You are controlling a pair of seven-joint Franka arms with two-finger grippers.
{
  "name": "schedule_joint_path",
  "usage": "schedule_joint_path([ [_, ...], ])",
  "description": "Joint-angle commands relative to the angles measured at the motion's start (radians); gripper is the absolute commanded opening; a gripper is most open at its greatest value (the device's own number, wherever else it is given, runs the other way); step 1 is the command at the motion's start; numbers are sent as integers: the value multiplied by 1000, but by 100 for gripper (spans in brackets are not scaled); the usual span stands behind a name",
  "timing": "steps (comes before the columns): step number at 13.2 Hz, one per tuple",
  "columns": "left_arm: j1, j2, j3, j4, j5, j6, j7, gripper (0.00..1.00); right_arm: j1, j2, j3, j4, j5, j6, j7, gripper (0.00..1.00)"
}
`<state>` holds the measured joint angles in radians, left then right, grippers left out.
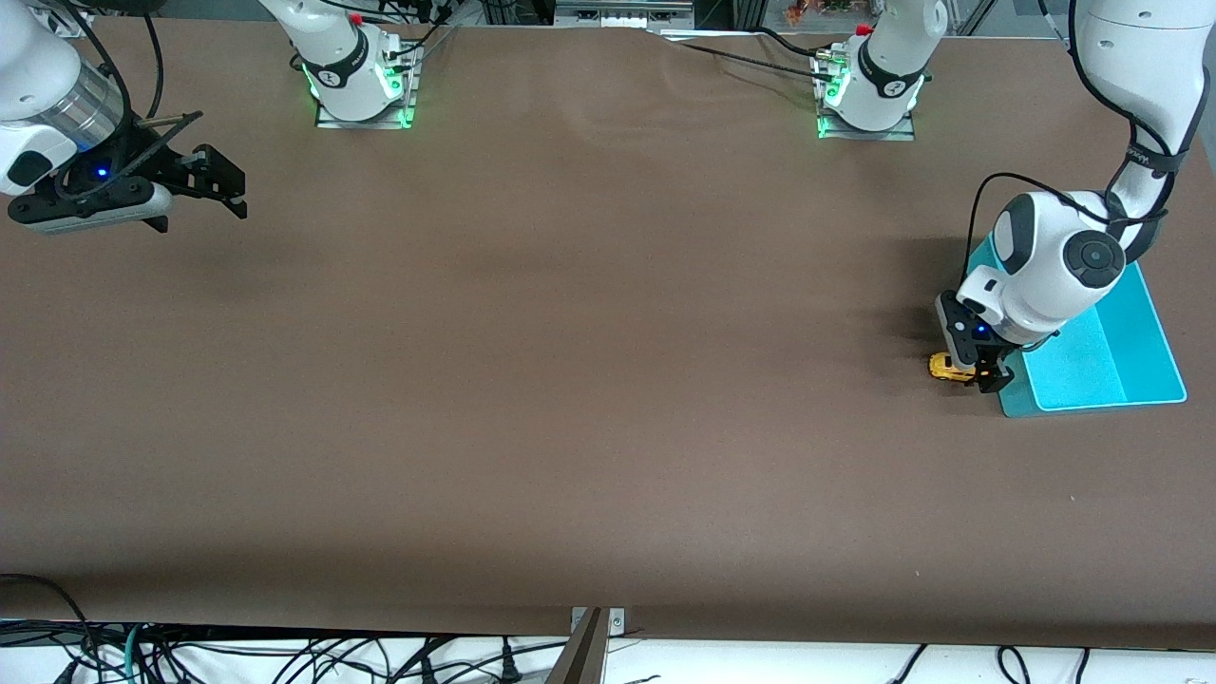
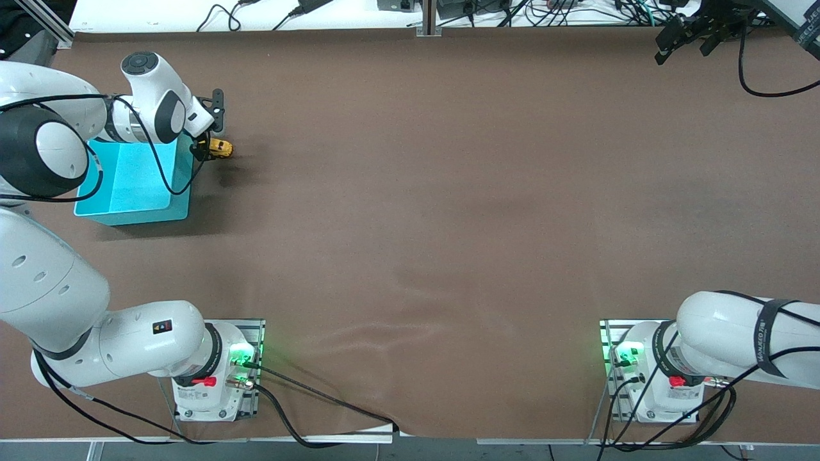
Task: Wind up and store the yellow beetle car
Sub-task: 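Release the car and retract the right gripper while the left gripper grasps it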
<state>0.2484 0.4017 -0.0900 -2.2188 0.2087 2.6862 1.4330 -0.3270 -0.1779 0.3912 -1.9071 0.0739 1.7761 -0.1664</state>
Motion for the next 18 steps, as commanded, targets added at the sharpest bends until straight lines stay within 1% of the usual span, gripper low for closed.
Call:
schedule_joint_path([
  [1,12,19,4,10,31,21,24,100,3,9,-3,28,15,-27,4,100],
  [4,12,52,12,10,32,72,24,100,3,9,-5,28,15,-33,7,100],
  [5,11,52,13,10,31,72,24,93,3,9,-5,28,15,-33,8,100],
  [6,11,52,13,11,31,72,24,76,3,9,-3,28,15,-33,10,100],
  [7,11,51,13,11,29,72,23,50,3,9,-5,28,15,-33,11,100],
  [8,9,51,13,11,29,72,23,32,3,9,-5,28,15,-35,11,100],
  [10,8,42,13,14,26,66,21,18,3,9,-5,28,15,-35,10,100],
  [13,-3,22,-2,21,11,26,12,16,3,9,-6,26,15,-35,7,100],
  [14,-3,11,-26,33,-6,-1,9,16,3,11,-6,26,15,-35,4,100],
  [16,-4,-12,-62,71,-76,-122,9,16,3,15,-6,26,15,-35,2,100],
  [18,-3,-46,-79,120,-97,-266,9,16,3,17,-6,26,15,-35,4,100],
])
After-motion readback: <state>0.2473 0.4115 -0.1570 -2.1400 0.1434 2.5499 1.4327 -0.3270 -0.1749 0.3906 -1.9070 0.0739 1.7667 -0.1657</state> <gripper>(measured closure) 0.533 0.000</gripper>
